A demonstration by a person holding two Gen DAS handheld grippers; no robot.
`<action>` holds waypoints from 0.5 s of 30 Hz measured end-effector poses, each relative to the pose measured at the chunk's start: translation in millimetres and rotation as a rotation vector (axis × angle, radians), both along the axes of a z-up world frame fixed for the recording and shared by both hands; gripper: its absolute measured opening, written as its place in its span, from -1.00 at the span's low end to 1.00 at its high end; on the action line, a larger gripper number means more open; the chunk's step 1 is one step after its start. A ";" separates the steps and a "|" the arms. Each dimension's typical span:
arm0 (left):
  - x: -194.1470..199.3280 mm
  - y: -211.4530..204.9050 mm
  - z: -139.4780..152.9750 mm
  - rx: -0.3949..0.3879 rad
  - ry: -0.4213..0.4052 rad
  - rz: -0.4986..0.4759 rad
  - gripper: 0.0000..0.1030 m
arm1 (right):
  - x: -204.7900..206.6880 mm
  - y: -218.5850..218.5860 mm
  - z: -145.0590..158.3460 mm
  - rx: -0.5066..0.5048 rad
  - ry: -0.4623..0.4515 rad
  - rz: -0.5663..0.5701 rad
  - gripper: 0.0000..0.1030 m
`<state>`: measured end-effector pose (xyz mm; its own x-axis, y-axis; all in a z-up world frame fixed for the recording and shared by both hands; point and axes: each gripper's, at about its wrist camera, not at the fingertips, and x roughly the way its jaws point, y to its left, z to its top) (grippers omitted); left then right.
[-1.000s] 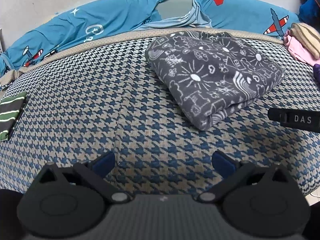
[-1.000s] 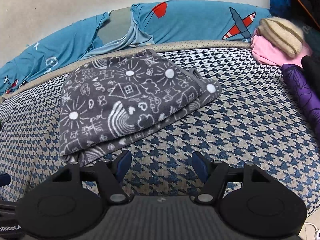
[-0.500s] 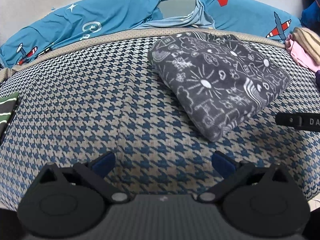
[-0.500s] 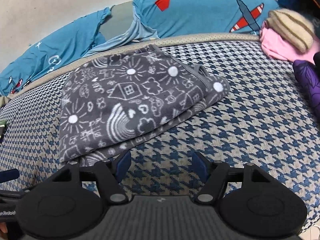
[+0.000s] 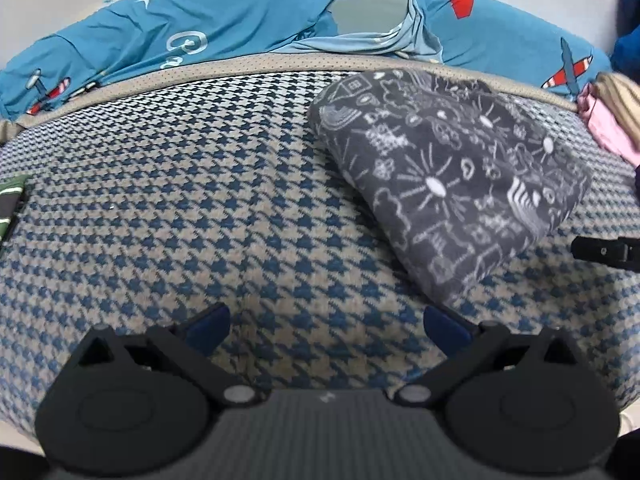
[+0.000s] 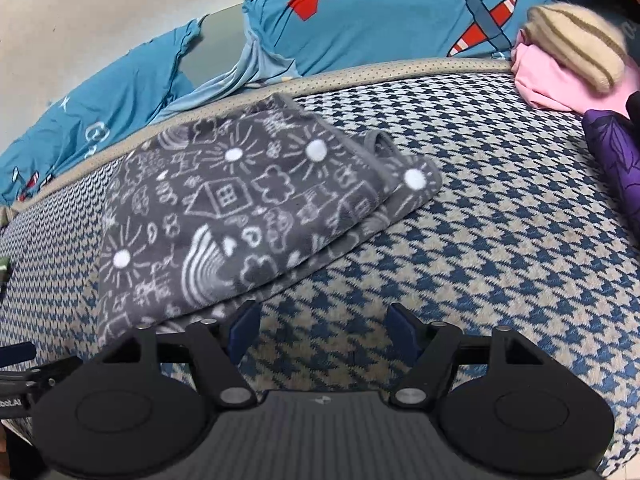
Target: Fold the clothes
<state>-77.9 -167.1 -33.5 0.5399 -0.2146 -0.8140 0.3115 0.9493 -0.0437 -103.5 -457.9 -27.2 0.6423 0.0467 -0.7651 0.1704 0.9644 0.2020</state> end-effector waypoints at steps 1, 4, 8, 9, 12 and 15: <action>3.8 0.0 0.6 -0.006 0.002 -0.003 1.00 | 1.2 -3.3 0.6 0.004 -0.005 -0.002 0.40; 15.2 -0.1 2.2 -0.026 0.009 -0.012 1.00 | 5.5 -13.4 2.3 -0.001 -0.024 0.006 0.41; 30.7 -0.5 4.1 -0.050 0.017 -0.022 1.00 | 10.2 -28.8 -0.2 0.015 -0.036 -0.020 0.42; 35.4 -0.3 4.0 -0.058 0.021 -0.026 1.00 | 11.7 -33.1 -1.2 0.032 -0.037 -0.030 0.42; 49.4 0.6 3.9 -0.087 0.033 -0.041 1.00 | 15.3 -44.0 -3.6 0.099 -0.052 -0.049 0.43; 63.4 0.9 4.3 -0.112 0.042 -0.055 1.00 | 20.5 -51.5 -7.3 0.153 -0.062 -0.069 0.44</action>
<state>-14.5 -166.2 -29.2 0.4907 -0.3339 -0.8048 0.3586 0.9192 -0.1627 -83.0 -509.5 -34.5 0.6937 0.1136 -0.7113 0.2178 0.9082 0.3574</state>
